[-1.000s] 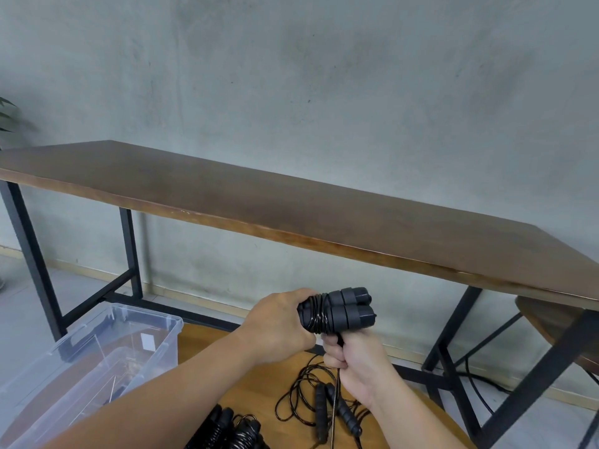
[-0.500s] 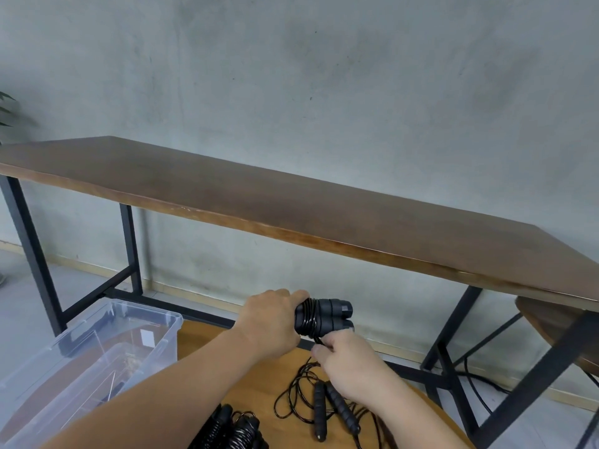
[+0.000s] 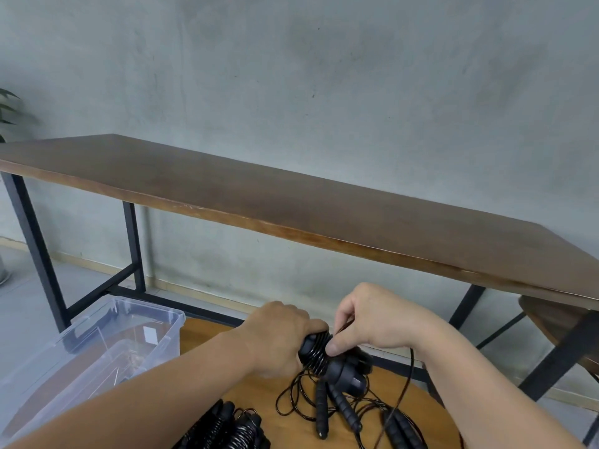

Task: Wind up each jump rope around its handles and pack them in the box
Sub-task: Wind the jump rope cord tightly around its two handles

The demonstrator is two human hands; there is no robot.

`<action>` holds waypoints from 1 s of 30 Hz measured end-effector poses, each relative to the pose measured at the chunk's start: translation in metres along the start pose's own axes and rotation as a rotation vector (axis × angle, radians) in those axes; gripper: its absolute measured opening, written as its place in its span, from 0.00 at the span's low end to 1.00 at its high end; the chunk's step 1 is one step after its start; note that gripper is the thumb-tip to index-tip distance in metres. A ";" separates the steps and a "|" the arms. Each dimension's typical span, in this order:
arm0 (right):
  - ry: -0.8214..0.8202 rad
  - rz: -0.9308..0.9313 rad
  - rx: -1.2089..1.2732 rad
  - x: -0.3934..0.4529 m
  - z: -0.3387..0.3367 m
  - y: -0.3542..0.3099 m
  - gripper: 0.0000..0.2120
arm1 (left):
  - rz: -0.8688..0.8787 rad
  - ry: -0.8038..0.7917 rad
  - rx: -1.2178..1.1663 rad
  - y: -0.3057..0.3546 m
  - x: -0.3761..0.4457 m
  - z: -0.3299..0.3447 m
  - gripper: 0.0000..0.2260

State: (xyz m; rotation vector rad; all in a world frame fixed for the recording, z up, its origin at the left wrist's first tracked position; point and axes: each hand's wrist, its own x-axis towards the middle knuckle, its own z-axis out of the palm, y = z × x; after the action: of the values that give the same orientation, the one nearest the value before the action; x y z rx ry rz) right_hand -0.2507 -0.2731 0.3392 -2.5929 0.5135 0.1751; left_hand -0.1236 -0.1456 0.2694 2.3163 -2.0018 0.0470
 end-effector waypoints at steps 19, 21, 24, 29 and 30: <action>0.025 0.070 1.717 0.020 0.053 0.039 0.09 | -0.117 0.129 -0.784 0.001 -0.004 -0.007 0.19; 0.152 0.111 1.758 0.024 0.065 0.035 0.07 | -0.140 0.152 -0.815 0.002 -0.003 -0.004 0.17; 0.295 0.176 1.664 0.031 0.082 0.027 0.08 | -0.203 0.194 -0.833 0.000 -0.001 0.001 0.17; 0.351 0.219 1.358 0.020 0.108 0.008 0.14 | -0.340 0.264 -0.626 -0.014 0.007 0.001 0.18; 0.349 0.230 1.293 0.019 0.111 0.004 0.16 | -0.361 0.274 -0.535 -0.017 0.009 -0.001 0.18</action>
State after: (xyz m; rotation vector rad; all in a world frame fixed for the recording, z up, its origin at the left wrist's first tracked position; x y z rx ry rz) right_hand -0.2386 -0.2286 0.2362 -1.2885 0.7182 -0.4200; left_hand -0.1052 -0.1516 0.2702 2.1312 -1.2540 -0.1635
